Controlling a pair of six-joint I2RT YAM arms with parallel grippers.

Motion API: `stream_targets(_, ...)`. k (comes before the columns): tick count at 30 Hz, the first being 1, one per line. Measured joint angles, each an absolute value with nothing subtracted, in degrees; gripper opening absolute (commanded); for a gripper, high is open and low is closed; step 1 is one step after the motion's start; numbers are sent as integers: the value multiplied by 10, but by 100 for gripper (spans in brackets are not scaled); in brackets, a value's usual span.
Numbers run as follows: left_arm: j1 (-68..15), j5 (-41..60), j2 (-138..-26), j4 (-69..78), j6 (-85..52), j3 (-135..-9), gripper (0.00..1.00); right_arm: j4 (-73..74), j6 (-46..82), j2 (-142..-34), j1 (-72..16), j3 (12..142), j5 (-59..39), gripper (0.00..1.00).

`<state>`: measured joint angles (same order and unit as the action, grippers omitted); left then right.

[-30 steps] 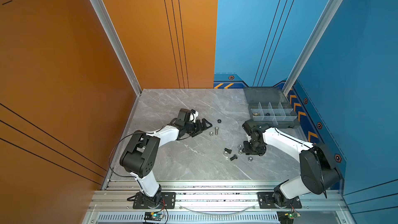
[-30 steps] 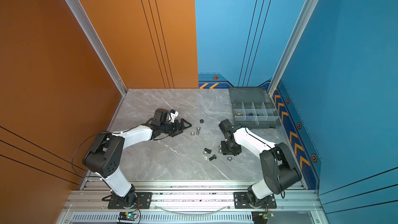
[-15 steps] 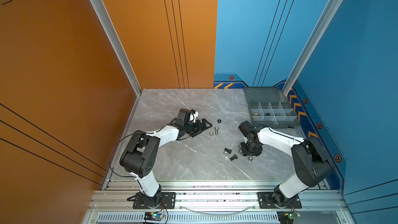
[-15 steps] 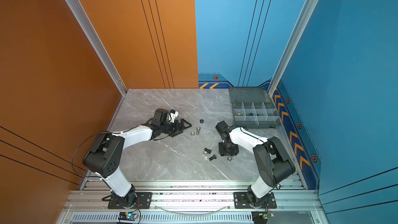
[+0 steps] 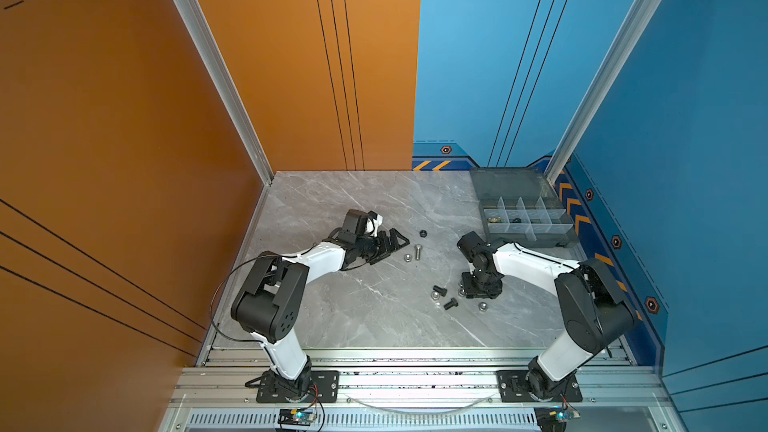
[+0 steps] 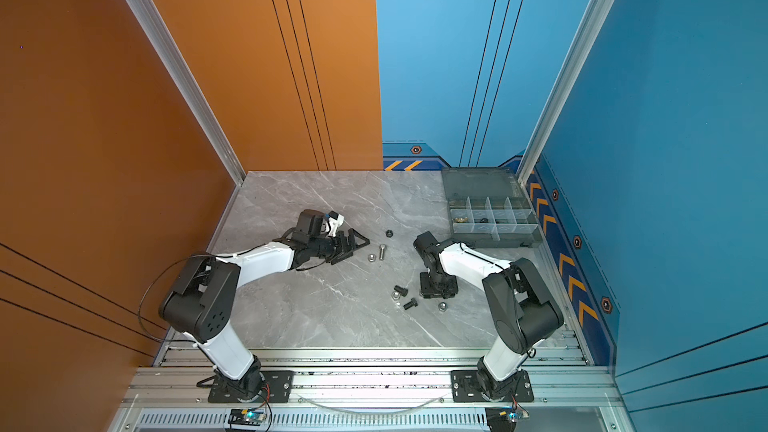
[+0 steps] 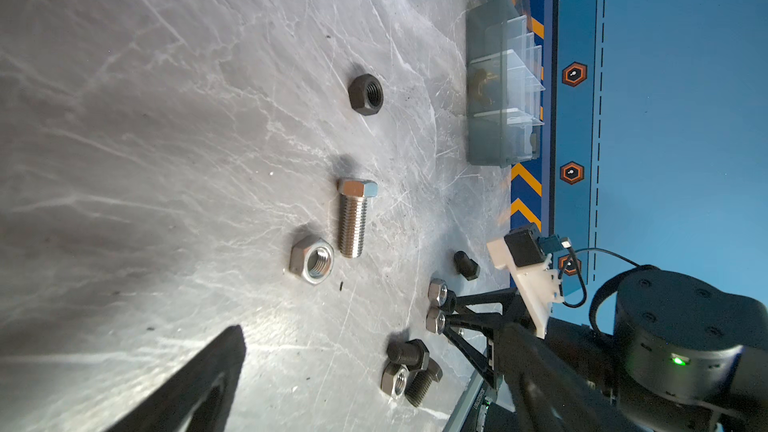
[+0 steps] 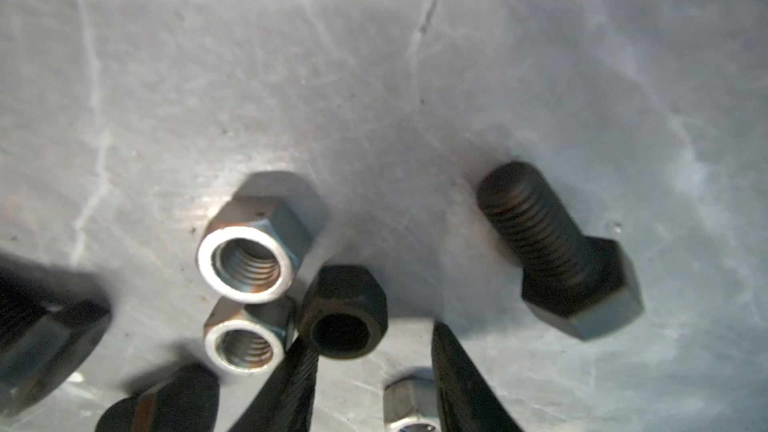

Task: Sort the screws and nuts into containers
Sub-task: 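Lower the open right gripper around the black hex nut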

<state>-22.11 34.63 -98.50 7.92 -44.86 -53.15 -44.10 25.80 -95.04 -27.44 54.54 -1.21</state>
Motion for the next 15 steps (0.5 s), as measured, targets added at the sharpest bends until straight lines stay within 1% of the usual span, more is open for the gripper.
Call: stream_targets(15, -220, 346, -985, 79, -449, -521, 98, -428, 250, -982, -274, 580, -11, 44)
